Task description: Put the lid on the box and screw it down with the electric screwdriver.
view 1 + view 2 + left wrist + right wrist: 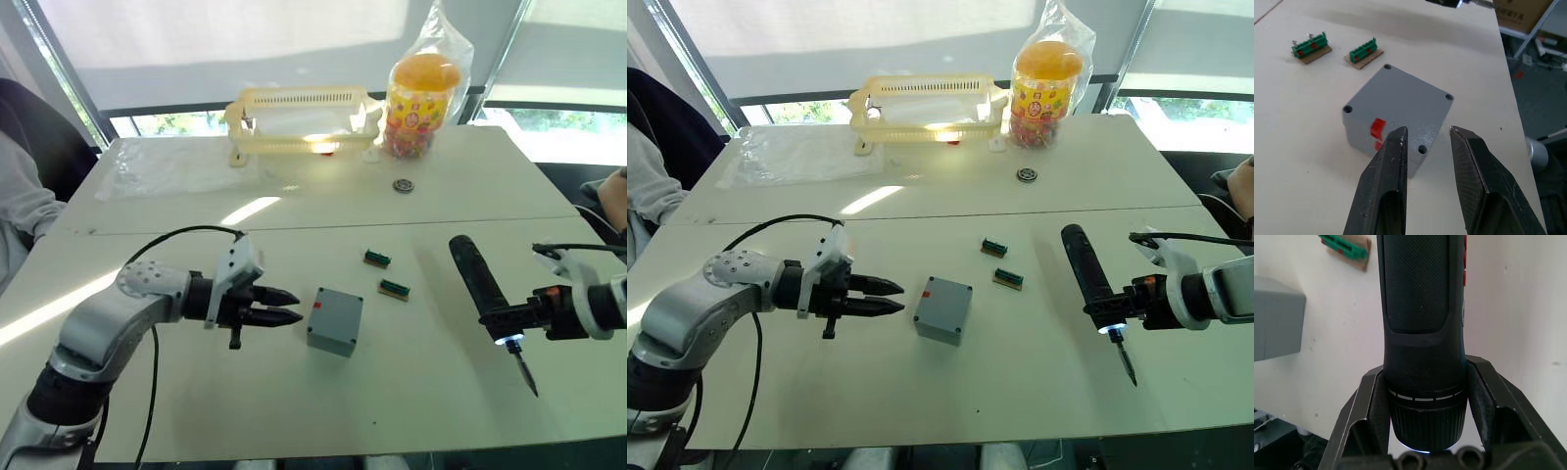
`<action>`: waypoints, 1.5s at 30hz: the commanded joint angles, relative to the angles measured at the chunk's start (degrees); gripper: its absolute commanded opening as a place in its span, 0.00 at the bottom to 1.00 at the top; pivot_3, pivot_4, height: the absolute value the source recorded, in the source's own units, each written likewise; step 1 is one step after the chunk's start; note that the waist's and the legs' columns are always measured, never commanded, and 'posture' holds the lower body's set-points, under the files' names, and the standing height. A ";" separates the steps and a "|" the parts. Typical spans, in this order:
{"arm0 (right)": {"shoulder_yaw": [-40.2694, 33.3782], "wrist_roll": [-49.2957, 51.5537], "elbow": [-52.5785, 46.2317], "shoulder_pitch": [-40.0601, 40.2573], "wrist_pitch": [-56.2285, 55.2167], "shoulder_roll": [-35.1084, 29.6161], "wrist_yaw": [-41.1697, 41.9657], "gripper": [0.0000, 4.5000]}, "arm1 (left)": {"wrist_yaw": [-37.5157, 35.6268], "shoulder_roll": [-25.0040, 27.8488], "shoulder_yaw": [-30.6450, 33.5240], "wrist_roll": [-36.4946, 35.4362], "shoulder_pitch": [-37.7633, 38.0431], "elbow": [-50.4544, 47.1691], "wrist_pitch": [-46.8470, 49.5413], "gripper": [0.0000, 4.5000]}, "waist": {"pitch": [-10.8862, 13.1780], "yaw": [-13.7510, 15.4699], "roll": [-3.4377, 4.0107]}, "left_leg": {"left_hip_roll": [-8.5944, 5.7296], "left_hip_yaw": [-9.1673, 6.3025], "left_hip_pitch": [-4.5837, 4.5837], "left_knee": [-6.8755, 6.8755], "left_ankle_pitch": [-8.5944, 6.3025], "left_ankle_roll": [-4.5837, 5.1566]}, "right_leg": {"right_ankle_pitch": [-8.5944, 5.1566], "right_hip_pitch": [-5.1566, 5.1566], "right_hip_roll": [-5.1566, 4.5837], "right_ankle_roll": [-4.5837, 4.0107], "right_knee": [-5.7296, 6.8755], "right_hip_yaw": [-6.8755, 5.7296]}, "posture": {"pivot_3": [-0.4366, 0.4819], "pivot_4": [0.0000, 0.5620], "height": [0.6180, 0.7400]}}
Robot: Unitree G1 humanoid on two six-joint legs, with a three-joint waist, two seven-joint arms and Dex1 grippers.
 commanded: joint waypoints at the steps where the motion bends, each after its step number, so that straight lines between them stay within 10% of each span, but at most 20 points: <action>1: 5.66 -4.52 3.29 -4.65 0.37 -1.30 4.04 0.40 | 2.59 0.37 -0.34 0.05 2.43 -3.35 -0.73 0.29 | 0.02 0.14 -0.04 | 0.01 -0.03 0.01 0.10 0.00 0.00 | -0.06 0.05 0.02 -0.19 -0.01 -0.01 | 0.48 0.27 1.00; 8: 15.03 -18.91 6.58 -10.11 0.05 3.32 10.06 0.40 | 8.76 -0.34 0.47 0.25 7.61 -5.28 -0.78 0.29 | 0.04 0.18 -0.07 | -0.06 0.09 -0.13 0.38 0.08 -0.15 | 0.06 0.10 -0.08 -0.25 -0.08 0.09 | 0.48 0.27 1.00; 14: 19.69 -29.71 9.39 -12.85 -4.55 5.31 15.97 0.99 | 12.46 -2.21 1.73 -0.70 7.50 -3.26 -1.06 0.29 | 0.03 0.38 -0.09 | -0.03 -0.02 -0.13 0.36 0.08 -0.16 | 0.20 0.06 0.01 0.00 -0.03 0.03 | 0.48 0.27 1.00; 22: 11.94 -38.37 0.34 -14.84 -25.93 5.82 25.60 0.99 | 17.56 -6.64 2.37 3.53 1.38 8.44 -5.65 0.29 | 0.01 0.05 -0.08 | -0.08 0.00 -0.12 0.37 0.22 -0.38 | 0.35 0.08 -0.03 0.25 -0.03 0.04 | 0.48 0.27 1.00; 30: -2.62 -26.01 -35.62 9.76 -24.90 15.59 22.53 0.99 | 11.57 -10.18 -7.48 8.95 -3.52 19.25 -11.93 0.29 | -0.06 1.54 -0.24 | -0.04 -0.30 -0.25 0.27 0.21 -0.38 | 0.36 0.08 0.03 0.35 0.00 -0.22 | 0.48 0.27 1.00; 45: 4.53 -25.80 -45.47 19.06 -23.90 34.99 6.18 0.99 | 8.38 -18.11 -16.05 19.15 -11.05 32.49 -21.09 0.29 | -0.19 1.79 -0.45 | -0.08 -0.30 -0.09 0.49 0.44 -0.74 | 0.50 0.32 0.00 0.15 0.03 -0.15 | 0.48 0.27 1.00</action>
